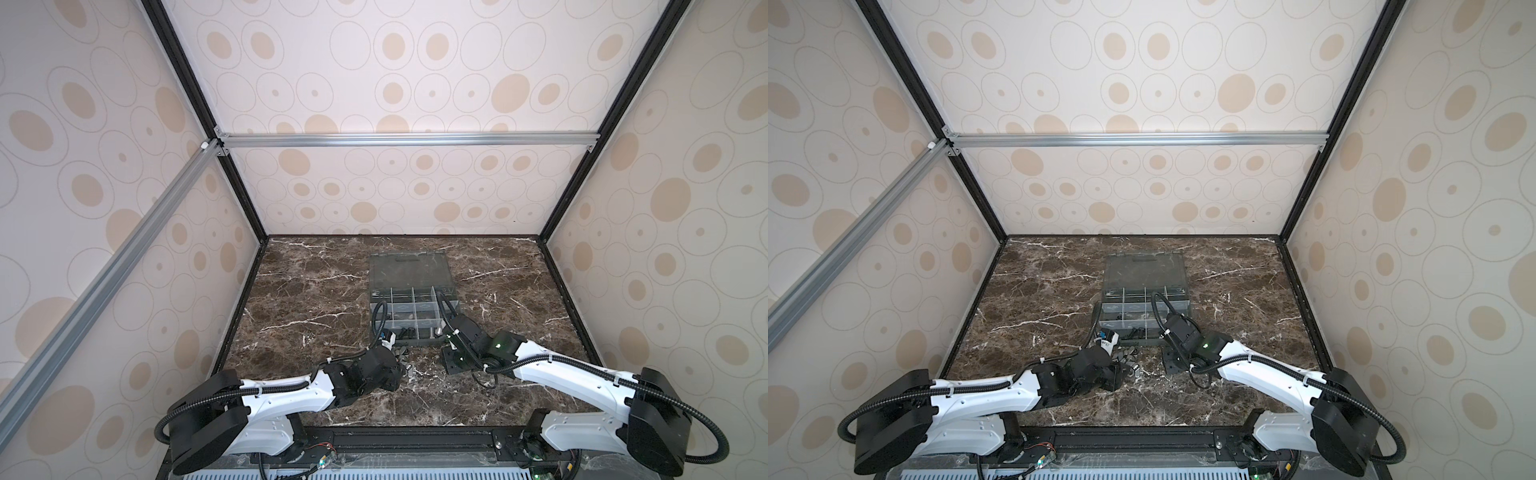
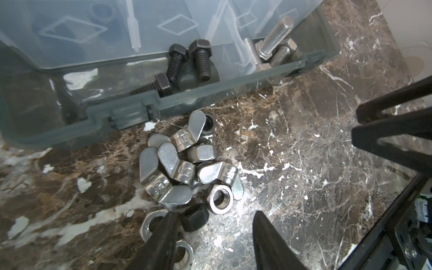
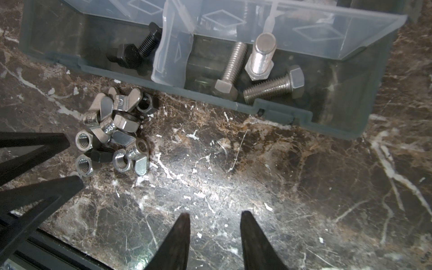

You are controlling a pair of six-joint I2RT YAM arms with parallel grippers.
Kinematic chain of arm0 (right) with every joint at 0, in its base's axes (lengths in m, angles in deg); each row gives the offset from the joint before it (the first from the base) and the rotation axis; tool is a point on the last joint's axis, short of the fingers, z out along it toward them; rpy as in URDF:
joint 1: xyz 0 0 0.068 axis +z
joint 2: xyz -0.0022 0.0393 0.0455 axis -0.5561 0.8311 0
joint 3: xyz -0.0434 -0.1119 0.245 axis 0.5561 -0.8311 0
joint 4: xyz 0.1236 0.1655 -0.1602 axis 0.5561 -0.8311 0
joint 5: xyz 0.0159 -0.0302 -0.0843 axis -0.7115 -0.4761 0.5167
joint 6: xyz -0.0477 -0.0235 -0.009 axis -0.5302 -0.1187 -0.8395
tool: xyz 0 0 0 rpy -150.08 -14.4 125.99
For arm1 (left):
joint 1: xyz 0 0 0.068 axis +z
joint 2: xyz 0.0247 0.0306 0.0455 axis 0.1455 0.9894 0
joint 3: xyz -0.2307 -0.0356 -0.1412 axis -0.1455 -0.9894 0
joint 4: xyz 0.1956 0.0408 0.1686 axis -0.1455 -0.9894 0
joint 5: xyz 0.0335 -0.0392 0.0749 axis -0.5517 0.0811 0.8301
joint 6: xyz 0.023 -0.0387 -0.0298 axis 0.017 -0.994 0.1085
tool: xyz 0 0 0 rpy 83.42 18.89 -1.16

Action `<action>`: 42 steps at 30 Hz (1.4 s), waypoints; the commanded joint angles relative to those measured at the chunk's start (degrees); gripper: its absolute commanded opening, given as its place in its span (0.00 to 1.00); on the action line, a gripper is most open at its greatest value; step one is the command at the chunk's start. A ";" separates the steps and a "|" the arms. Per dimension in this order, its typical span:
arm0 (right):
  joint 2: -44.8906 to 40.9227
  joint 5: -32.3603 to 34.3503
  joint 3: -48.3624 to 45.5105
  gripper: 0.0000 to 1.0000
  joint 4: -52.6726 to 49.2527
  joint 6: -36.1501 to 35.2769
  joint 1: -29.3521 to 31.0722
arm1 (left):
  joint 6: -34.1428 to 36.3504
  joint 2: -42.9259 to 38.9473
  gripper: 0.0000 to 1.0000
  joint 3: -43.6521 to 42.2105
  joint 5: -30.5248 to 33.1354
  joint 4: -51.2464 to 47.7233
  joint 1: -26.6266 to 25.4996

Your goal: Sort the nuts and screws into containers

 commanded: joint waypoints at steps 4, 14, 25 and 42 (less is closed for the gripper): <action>-1.20 1.07 -1.42 0.40 -0.65 1.83 -0.21 | 1.44 2.78 0.52 3.24 -1.11 0.62 -1.06; -1.03 0.38 -2.15 0.40 0.08 2.67 -0.27 | 0.17 5.59 0.52 4.17 -0.91 0.51 -2.78; -2.06 0.28 -3.98 0.39 0.77 3.72 -0.19 | -0.14 5.58 0.52 4.87 1.43 -1.37 -3.47; -3.03 0.10 -5.23 0.40 1.37 5.05 -0.24 | 1.43 6.33 0.54 6.28 8.13 -3.10 -3.42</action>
